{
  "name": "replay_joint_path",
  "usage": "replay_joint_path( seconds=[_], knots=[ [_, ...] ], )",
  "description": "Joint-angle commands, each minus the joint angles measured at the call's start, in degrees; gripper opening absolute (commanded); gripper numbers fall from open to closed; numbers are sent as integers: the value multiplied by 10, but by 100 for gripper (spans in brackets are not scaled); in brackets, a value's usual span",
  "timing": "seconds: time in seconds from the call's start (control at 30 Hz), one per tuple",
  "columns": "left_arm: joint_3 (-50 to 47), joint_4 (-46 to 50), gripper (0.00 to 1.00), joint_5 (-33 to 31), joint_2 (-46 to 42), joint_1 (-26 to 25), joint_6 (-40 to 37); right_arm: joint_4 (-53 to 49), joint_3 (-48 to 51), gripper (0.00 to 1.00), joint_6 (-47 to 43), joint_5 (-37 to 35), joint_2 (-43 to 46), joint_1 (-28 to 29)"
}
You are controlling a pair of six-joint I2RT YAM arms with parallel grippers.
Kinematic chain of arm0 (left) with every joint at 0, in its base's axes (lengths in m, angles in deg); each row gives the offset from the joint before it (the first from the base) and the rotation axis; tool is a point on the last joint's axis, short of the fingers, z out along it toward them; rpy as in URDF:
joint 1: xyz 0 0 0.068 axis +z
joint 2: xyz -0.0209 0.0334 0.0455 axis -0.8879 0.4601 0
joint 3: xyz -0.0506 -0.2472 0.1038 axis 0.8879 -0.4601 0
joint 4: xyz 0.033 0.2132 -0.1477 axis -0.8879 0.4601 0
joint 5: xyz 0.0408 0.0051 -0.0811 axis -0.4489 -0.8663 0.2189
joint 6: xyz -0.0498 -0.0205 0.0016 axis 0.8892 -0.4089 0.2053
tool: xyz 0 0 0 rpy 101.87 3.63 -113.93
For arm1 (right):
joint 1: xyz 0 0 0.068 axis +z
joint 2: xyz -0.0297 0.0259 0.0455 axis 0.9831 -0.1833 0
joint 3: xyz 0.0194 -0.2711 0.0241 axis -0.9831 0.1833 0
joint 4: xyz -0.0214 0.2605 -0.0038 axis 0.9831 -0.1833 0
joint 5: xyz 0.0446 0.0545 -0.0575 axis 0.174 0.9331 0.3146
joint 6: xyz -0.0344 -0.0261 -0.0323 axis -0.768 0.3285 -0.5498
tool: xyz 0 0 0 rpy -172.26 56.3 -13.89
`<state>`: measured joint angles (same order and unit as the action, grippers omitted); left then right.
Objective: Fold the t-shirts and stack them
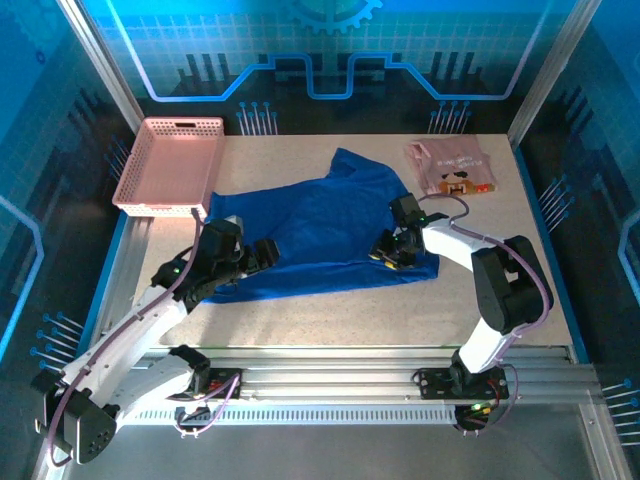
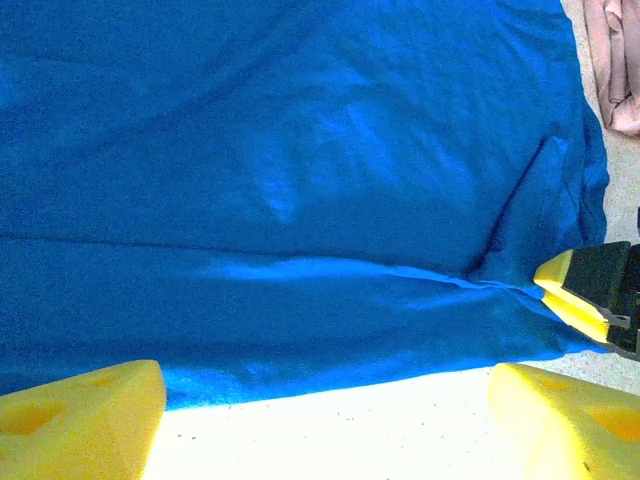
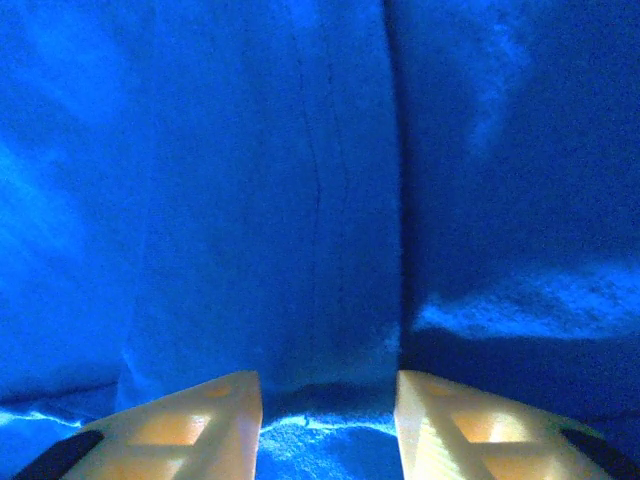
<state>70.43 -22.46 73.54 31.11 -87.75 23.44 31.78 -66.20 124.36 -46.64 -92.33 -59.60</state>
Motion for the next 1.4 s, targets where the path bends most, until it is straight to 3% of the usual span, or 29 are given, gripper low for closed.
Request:
replay_joint_path(
  seconds=[0.0, 0.33, 0.67, 1.07, 1.17, 1.23, 1.37],
  knots=[
    [-7, 1, 85, -10, 1, -3, -12, -11, -26, 35, -4, -6, -21, 5],
    [-27, -1, 85, -3, -8, -3, -6, -35, -86, 0, -17, -4, -42, 10],
    [-65, 16, 85, -17, -19, -2, 26, -51, -196, 0, -37, -5, -99, 36],
    [-104, 40, 85, -15, -39, -2, 63, -127, -419, 0, -93, 8, -272, 75],
    [-110, 50, 85, -17, -44, -2, 68, -138, -446, 17, -98, 10, -289, 82],
    [-111, 57, 85, -23, -48, -2, 72, -138, -445, 34, -100, 2, -282, 83],
    [-109, 76, 85, -42, -50, -1, 85, -143, -408, 47, -113, -25, -223, 81]
  ],
)
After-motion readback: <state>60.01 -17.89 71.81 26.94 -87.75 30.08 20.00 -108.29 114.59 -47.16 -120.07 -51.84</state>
